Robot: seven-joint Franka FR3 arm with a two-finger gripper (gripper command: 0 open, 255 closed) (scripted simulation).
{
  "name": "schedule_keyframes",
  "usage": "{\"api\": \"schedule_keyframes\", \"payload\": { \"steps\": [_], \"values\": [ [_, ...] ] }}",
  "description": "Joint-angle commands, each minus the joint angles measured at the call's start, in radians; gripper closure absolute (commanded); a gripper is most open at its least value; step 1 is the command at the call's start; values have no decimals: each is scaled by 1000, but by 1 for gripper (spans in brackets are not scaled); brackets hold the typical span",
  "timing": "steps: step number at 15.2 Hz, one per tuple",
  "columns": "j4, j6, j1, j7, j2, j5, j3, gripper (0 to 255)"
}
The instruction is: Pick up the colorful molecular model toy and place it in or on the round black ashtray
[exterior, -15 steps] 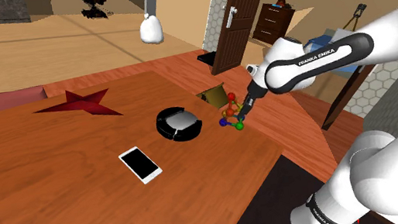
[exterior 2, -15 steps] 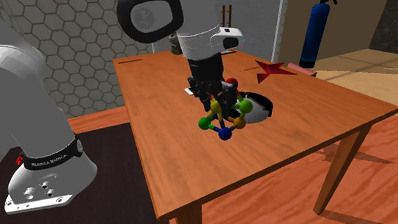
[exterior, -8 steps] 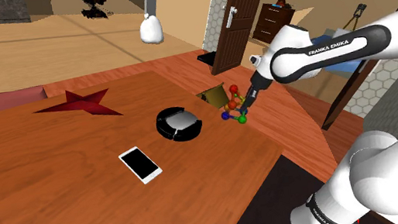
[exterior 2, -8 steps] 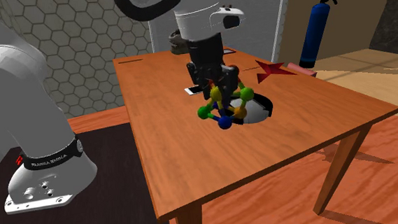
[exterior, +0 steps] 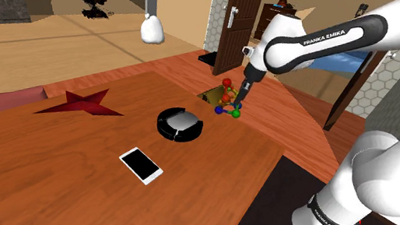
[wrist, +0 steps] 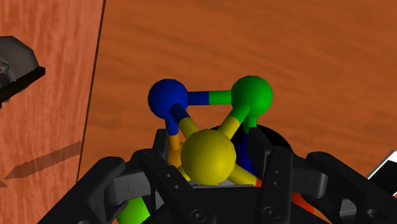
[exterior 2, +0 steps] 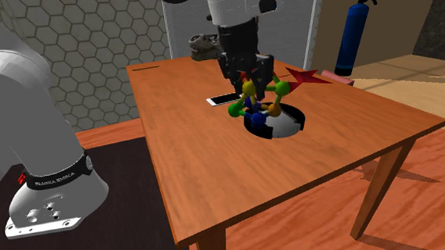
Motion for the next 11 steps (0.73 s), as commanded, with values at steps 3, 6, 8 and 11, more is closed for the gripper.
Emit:
{"api": "schedule_keyframes", "payload": {
  "steps": [3,6,8,11],
  "values": [
    [109,-4,50,55,108,41,40,255],
    [201,-16,80,93,191,66,66,255],
    [267,-27,98,116,247,81,82,255],
    [375,-51,121,150,333,99,104,255]
  ]
}}
